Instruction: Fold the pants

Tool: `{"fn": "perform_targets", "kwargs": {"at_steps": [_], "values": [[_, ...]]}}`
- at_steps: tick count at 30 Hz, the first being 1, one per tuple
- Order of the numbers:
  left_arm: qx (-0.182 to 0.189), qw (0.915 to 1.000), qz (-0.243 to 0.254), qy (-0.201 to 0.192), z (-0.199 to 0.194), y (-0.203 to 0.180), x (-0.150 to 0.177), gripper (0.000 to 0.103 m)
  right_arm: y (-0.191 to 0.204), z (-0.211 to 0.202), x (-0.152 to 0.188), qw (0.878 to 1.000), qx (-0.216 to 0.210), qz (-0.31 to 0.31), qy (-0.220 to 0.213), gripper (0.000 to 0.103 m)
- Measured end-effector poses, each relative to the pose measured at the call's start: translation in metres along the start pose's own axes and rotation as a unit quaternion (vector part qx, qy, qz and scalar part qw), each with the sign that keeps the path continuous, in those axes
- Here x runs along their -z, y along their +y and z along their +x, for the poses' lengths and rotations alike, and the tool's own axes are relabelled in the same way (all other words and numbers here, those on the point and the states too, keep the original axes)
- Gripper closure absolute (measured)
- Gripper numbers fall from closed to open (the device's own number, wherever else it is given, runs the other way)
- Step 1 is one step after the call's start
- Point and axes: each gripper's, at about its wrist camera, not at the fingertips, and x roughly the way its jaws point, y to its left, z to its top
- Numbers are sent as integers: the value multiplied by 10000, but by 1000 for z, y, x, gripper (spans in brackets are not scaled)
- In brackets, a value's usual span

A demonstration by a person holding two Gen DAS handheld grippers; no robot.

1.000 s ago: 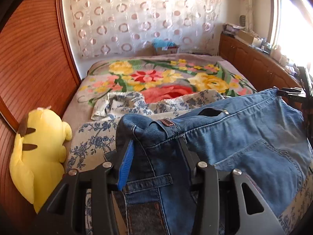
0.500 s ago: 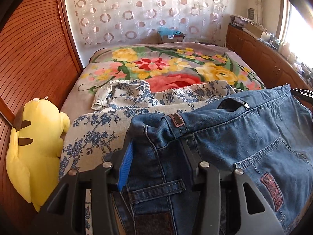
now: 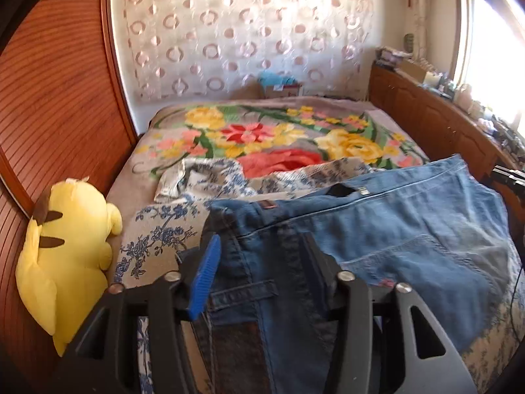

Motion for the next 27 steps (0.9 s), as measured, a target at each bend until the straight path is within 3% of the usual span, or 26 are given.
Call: {"fn": "perform_targets", "kwargs": {"at_steps": [3,9,27], "values": [[158,9997,96,-153,-19,-10,4,38,14,-15,8,9999,-136,-39,-36,51],[344,9986,314,-239,-40,-31,10,34,36,-38,26,9995,-313,-75,-55,51],[883,9942,617,0,-49,-95,46,32,67,-75,71,9987,-500,-45,-52,50]]}}
